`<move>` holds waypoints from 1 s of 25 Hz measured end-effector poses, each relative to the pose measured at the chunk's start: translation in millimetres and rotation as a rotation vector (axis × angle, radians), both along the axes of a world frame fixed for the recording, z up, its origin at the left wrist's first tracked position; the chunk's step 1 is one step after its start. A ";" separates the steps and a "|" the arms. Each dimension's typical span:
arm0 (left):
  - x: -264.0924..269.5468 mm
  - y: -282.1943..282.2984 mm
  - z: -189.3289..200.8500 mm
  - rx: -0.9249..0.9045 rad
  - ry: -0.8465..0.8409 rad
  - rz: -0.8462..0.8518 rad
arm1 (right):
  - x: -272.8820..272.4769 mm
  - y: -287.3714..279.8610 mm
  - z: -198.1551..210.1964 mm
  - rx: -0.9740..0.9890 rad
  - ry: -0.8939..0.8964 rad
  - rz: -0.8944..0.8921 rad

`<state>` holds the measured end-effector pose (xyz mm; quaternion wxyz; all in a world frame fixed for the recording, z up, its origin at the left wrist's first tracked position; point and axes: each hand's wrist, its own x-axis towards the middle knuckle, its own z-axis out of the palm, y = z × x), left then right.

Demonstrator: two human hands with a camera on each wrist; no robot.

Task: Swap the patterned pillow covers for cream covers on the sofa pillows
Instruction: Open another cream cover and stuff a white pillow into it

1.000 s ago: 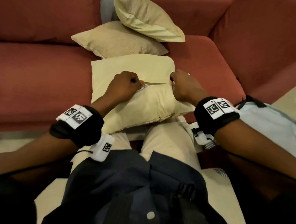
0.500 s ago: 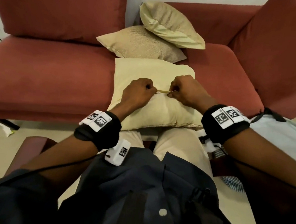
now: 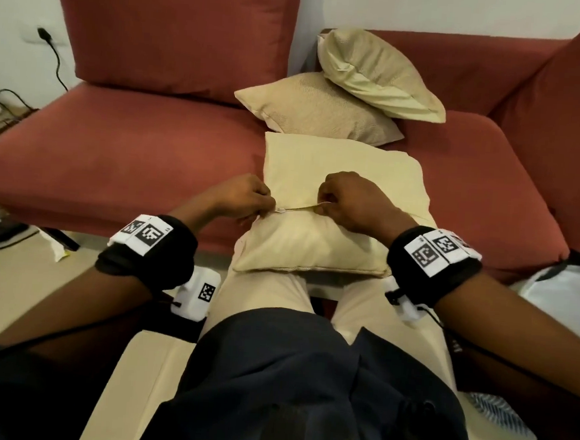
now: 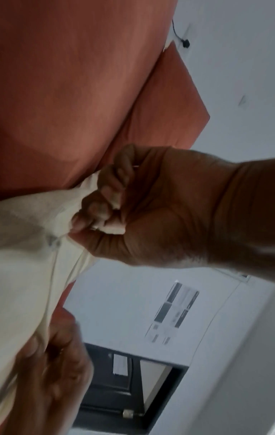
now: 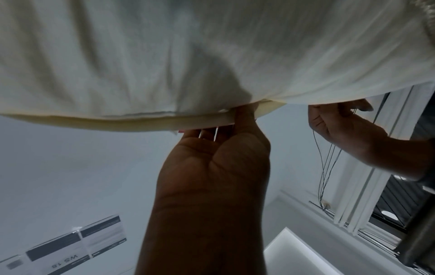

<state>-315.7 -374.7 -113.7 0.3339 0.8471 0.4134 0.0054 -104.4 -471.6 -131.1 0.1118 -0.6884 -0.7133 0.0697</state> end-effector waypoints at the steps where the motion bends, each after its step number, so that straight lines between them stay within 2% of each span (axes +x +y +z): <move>1: -8.9 8.4 0.5 -0.004 0.047 0.017 | 5.4 -0.5 0.3 -0.005 0.031 -0.010; 5: -24.4 28.8 -2.7 -0.098 0.287 0.006 | 9.1 -1.3 -2.0 -0.011 0.135 -0.007; 8: -12.4 29.0 -6.1 -0.101 0.295 0.020 | 9.8 -0.8 -4.1 0.009 0.178 0.000; 13: 5.9 20.6 -11.1 -0.346 0.378 0.165 | 23.6 -7.3 -3.0 0.014 0.285 -0.017; 15: 17.6 18.0 -11.9 -0.303 0.260 0.178 | 23.9 -15.2 4.4 -0.023 0.253 -0.003; 18: 51.1 17.6 12.3 -0.299 -0.249 0.331 | 27.8 -32.7 14.8 -0.070 0.062 -0.002; 20: 85.5 9.8 46.3 -0.362 -0.528 0.374 | 36.0 -39.9 20.1 0.020 0.021 -0.085; 22: 130.6 -1.6 80.8 -0.349 -0.621 0.303 | 57.7 -43.3 24.3 0.303 0.232 -0.165; 25: 206.8 -22.3 127.9 -0.264 -0.631 0.079 | 118.6 -60.2 35.3 0.805 0.561 -0.270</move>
